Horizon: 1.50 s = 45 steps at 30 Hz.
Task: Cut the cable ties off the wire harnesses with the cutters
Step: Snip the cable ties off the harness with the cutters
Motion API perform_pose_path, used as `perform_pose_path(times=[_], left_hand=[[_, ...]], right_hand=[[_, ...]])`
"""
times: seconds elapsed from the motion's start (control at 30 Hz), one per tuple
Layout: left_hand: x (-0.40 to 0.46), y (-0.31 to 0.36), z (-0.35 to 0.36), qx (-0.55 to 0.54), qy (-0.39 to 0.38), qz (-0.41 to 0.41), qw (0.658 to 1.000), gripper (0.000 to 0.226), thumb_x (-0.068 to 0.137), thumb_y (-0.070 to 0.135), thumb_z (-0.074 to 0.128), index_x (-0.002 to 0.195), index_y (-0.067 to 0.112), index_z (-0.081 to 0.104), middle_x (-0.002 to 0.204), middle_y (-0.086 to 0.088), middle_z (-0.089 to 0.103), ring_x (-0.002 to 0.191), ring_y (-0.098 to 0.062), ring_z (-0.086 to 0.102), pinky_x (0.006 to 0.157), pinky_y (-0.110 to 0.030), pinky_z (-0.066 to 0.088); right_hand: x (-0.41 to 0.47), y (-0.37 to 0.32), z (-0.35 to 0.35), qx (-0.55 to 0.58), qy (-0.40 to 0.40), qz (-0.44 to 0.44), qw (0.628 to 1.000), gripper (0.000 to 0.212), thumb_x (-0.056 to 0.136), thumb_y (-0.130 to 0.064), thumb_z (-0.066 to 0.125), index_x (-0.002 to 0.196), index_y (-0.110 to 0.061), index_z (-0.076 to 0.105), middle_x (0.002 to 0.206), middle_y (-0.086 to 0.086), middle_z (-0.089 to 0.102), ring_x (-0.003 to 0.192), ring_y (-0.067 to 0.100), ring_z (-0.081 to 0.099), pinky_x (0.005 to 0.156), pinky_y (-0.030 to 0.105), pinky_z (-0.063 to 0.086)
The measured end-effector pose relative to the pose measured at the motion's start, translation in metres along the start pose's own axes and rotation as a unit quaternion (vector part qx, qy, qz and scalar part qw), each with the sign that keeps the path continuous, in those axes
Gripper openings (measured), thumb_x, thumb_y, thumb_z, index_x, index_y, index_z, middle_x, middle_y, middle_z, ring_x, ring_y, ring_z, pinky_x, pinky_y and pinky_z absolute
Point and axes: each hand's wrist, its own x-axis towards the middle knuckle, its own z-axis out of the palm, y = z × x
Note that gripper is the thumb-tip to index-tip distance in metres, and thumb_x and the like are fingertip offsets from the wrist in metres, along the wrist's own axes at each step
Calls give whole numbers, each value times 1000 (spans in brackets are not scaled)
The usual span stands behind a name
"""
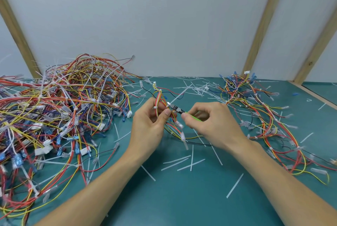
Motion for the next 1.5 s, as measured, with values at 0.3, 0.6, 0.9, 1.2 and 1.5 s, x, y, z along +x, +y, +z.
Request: perform_pose_path(times=[0.3,0.6,0.9,1.2,1.5], left_hand=[[1,-1,0,-3,-1,-2,1000,22,96,-5,60,83,11,54,70,0,71,45,5,56,49,-6,40],[4,7,-3,-21,22,-1,1000,21,96,-7,58,85,10,54,83,-31,67,46,3,58,51,-6,42],[7,4,-9,-19,45,-65,997,12,98,10,63,87,13,58,58,6,67,33,-13,48,38,-17,35],[13,14,-13,-152,9,-157,976,31,103,23,39,101,13,68,101,-13,78,50,-25,67,40,-22,43],[13,11,-15,-84,-12,-127,988,33,108,30,40,124,18,66,106,0,78,62,-24,73,42,-24,47]], right_hand=[[-1,-3,-2,-15,9,-6,1000,32,81,-55,69,66,-26,69,43,-11,51,44,9,43,50,15,29],[2,-2,1,20,49,16,998,32,92,-47,67,70,-24,69,58,-3,70,48,20,60,56,32,51],[4,-9,6,232,-49,126,963,35,101,-39,61,91,-7,68,86,6,78,54,19,61,45,30,50],[4,-10,5,304,-12,157,940,6,93,-13,72,94,-10,66,89,7,78,53,14,58,46,30,52],[9,-7,-4,427,6,195,883,5,95,-18,67,95,-15,62,92,12,78,57,16,60,47,30,51]])
